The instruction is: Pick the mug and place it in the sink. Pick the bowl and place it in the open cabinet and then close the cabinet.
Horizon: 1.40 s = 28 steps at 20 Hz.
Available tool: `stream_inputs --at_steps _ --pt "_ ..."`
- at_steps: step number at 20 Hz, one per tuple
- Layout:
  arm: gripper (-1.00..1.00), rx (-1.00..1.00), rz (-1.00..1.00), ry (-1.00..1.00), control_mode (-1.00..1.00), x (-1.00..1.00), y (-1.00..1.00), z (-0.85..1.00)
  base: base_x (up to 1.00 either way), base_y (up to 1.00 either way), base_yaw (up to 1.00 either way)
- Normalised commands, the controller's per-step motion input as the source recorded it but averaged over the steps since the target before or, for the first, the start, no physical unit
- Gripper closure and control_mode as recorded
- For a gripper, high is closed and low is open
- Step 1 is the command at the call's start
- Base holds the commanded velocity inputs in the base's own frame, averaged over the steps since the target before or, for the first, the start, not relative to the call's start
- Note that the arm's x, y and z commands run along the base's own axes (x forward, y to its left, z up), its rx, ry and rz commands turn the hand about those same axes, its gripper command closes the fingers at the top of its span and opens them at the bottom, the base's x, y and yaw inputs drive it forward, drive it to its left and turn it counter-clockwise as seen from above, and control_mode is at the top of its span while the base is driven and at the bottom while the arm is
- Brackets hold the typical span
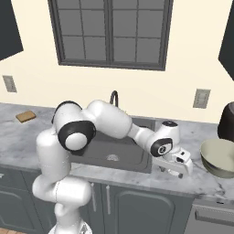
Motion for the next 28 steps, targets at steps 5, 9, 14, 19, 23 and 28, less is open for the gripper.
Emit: stream_inputs --at_steps 5,9,14,19,23,28 --pt "-1.0 0.0 0.0 0.02 -1.0 0.21 -0.11 -0.08 0.0 0.0 0.0" --pt "-1.0 0.0 0.0 0.0 -1.0 0.15 -0.1 -0.1 0.0 0.0 0.0" --pt "-1.0 0.0 0.0 0.0 -1.0 0.15 0.0 -0.15 0.0 0.0 0.0" --pt "-1.0 0.0 0.0 0.0 -1.0 0.08 0.0 -0.12 0.0 0.0 0.0" --pt "-1.0 -0.02 0.0 0.0 -1.0 0.0 0.18 -0.16 0.0 0.0 0.0" --pt "1.0 -0.03 0.0 0.0 -1.0 0.0 0.19 -0.15 0.0 0.0 0.0"
